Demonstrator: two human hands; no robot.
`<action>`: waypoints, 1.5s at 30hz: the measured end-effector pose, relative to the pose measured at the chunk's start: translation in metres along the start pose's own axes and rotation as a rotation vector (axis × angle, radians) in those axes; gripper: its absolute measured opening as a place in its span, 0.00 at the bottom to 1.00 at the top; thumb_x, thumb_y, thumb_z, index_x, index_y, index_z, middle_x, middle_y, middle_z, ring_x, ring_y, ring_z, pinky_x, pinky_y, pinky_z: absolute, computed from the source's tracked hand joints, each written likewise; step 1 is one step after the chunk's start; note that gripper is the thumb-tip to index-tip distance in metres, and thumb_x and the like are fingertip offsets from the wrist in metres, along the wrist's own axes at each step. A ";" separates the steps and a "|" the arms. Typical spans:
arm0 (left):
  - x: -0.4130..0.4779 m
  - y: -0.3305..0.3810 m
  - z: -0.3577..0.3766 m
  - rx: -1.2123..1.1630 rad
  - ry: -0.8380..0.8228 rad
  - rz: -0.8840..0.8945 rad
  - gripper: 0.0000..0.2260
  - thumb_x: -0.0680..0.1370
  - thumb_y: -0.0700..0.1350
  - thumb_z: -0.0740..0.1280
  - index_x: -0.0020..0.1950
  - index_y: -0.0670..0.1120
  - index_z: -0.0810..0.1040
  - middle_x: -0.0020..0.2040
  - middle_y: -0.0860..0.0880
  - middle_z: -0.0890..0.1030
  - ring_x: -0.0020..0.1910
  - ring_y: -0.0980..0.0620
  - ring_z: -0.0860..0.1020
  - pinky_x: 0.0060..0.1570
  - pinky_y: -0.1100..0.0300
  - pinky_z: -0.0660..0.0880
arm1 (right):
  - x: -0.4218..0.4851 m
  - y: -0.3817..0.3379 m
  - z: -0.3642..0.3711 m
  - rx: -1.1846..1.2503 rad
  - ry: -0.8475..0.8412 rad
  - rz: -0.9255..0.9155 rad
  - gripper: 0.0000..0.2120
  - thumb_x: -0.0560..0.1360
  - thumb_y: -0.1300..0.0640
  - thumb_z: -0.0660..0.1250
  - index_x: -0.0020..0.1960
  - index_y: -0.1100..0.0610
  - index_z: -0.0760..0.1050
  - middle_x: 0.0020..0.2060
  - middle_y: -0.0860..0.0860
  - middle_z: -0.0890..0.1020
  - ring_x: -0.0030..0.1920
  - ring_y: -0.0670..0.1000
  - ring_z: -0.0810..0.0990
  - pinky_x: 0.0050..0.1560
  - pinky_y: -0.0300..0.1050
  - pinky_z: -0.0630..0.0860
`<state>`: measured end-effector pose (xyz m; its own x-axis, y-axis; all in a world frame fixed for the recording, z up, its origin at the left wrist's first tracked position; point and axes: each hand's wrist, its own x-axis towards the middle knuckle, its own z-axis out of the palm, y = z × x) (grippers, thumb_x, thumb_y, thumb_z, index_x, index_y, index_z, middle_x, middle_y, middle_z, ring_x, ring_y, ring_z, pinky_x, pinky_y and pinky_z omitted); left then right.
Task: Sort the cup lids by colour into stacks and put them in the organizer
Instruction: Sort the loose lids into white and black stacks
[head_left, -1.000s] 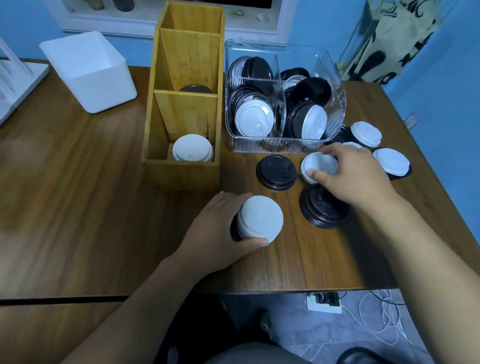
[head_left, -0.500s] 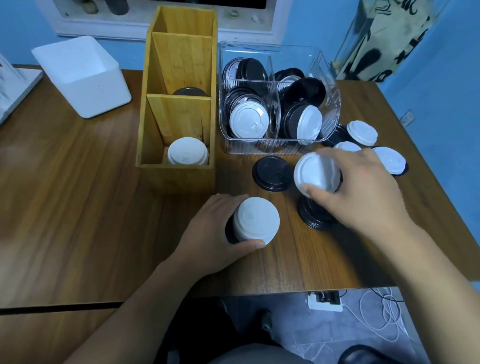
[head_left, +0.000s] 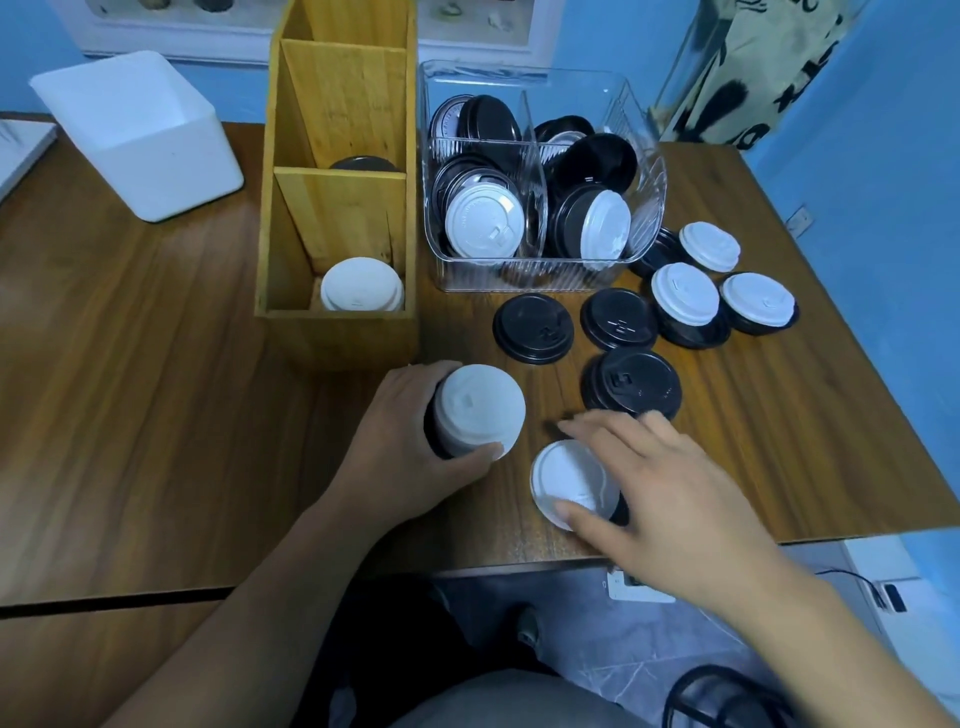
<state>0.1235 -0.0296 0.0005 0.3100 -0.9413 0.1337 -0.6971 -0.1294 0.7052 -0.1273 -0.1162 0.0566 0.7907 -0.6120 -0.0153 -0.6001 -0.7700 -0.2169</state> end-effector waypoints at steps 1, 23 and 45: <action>0.000 0.000 0.000 0.003 0.001 0.003 0.37 0.67 0.65 0.77 0.71 0.55 0.69 0.63 0.64 0.70 0.62 0.67 0.66 0.57 0.75 0.63 | 0.001 0.006 -0.005 0.062 -0.083 -0.081 0.30 0.76 0.35 0.62 0.75 0.44 0.66 0.73 0.38 0.68 0.70 0.45 0.67 0.66 0.50 0.74; -0.001 0.004 0.001 -0.004 -0.023 0.022 0.37 0.67 0.63 0.79 0.71 0.55 0.69 0.64 0.63 0.71 0.63 0.66 0.65 0.57 0.74 0.63 | 0.009 0.028 -0.002 0.326 -0.003 -0.052 0.36 0.69 0.43 0.77 0.74 0.43 0.68 0.66 0.36 0.71 0.69 0.42 0.68 0.70 0.44 0.68; 0.002 -0.001 0.004 -0.016 -0.058 0.056 0.44 0.65 0.65 0.79 0.76 0.51 0.69 0.69 0.63 0.71 0.67 0.66 0.66 0.61 0.77 0.60 | 0.089 -0.028 -0.011 0.245 -0.071 -0.086 0.31 0.73 0.37 0.70 0.73 0.46 0.72 0.63 0.42 0.73 0.62 0.48 0.70 0.65 0.49 0.70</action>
<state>0.1221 -0.0328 -0.0028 0.2321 -0.9635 0.1332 -0.7019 -0.0711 0.7087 -0.0414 -0.1508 0.0719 0.8491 -0.5255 -0.0533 -0.4901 -0.7464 -0.4503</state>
